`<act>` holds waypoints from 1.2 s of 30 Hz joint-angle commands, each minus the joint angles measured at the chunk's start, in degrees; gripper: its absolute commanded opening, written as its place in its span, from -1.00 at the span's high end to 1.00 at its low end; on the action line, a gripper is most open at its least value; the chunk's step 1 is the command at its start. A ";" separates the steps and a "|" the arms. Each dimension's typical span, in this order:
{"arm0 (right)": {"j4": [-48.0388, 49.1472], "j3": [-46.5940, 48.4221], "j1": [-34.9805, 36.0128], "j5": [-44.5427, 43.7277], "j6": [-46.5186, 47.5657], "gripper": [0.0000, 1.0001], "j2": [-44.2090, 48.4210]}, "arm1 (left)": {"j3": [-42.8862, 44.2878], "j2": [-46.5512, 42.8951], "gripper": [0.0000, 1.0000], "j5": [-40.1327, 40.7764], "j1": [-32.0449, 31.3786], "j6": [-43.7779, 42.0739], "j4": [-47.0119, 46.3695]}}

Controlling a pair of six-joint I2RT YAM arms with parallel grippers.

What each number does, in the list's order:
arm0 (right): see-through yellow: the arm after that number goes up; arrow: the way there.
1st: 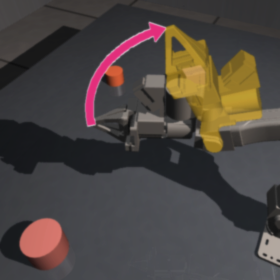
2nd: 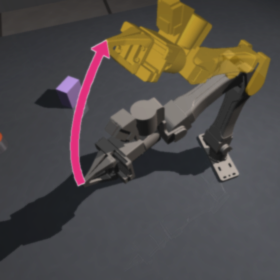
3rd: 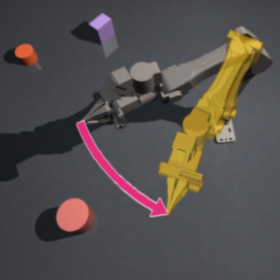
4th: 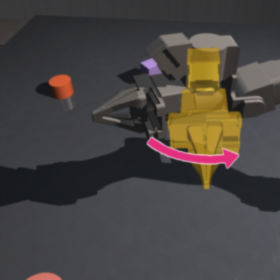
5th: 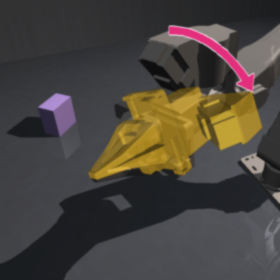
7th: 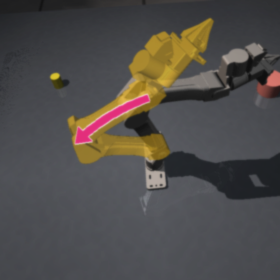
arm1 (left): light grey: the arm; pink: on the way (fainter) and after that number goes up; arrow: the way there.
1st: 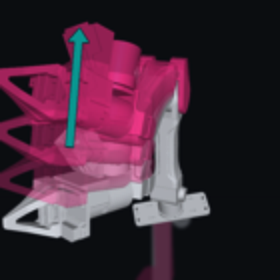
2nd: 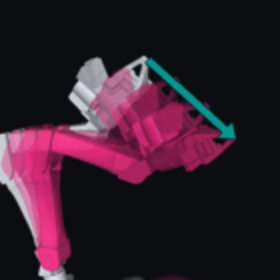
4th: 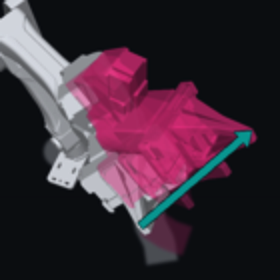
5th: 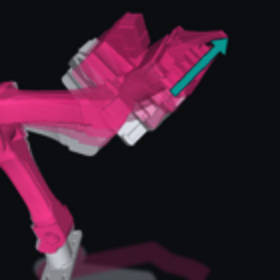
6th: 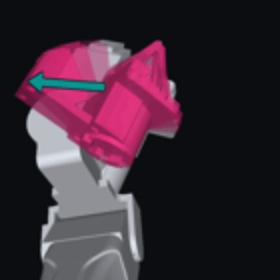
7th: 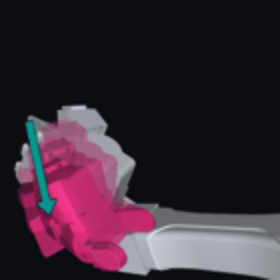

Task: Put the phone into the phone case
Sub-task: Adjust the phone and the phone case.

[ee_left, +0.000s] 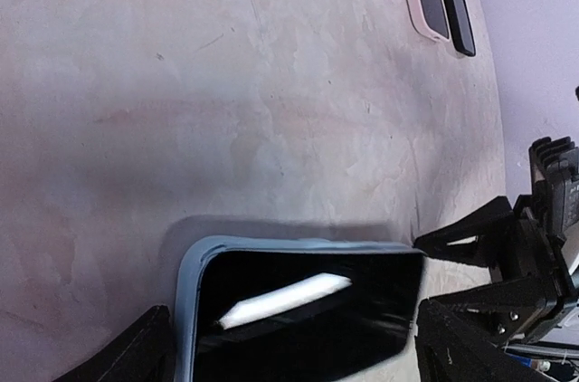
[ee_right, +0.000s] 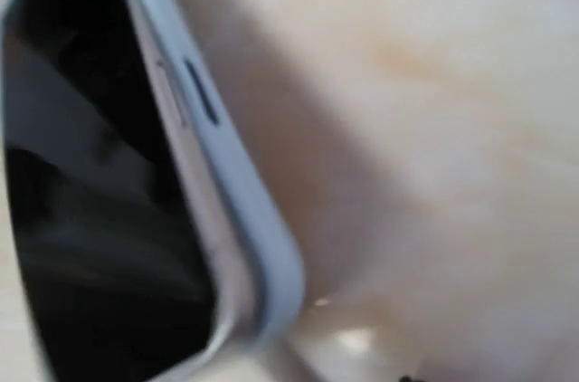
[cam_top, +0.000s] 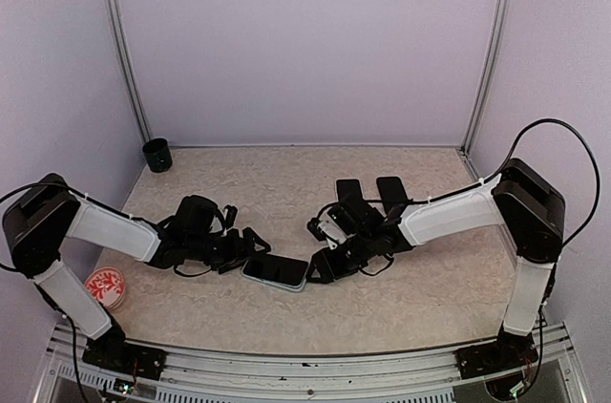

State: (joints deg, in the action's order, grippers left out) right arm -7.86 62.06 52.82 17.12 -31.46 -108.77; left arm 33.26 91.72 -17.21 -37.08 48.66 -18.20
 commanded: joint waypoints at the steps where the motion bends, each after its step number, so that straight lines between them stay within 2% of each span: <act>1: -11.29 1.46 -0.29 -11.66 8.16 -0.06 2.62 | -0.65 -1.42 -0.79 -3.06 -0.08 0.38 2.57; 6: -14.55 2.08 0.25 -12.89 15.56 -0.10 4.26 | -0.58 -1.28 -0.79 -2.92 -0.01 0.64 2.56; 7: -14.49 2.34 0.65 -12.57 17.85 -0.19 4.69 | -0.56 -1.35 -0.79 -2.84 -0.01 0.52 2.60; 10: -13.01 2.86 2.60 -11.96 24.93 -0.83 5.80 | -0.56 -1.37 -0.79 -2.37 0.15 0.37 3.15; 11: -12.25 3.06 3.16 -12.08 27.22 -0.97 5.84 | -0.63 -1.49 -0.79 -2.12 0.29 0.40 3.35; 15: -8.61 4.54 4.45 -13.43 35.52 -0.99 4.10 | -1.44 -2.98 -0.79 -0.90 1.44 0.54 4.20; 20: -7.36 9.95 4.86 -11.89 41.63 -0.98 -1.02 | -2.91 -6.23 -0.79 0.20 3.15 0.44 5.30; 25: -10.60 18.43 4.91 -10.45 44.75 -0.99 -7.71 | -4.51 -8.40 -0.80 0.51 4.39 0.25 5.98; 36: -13.15 22.21 5.01 -2.79 46.04 -0.99 -12.32 | -7.49 -11.58 -0.80 0.80 6.84 -0.02 6.15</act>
State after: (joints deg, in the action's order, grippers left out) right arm -19.11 83.00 57.49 10.55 13.58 -119.85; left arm 26.35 81.54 -17.10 -31.05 49.23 -12.56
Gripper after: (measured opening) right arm 0.995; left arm 0.899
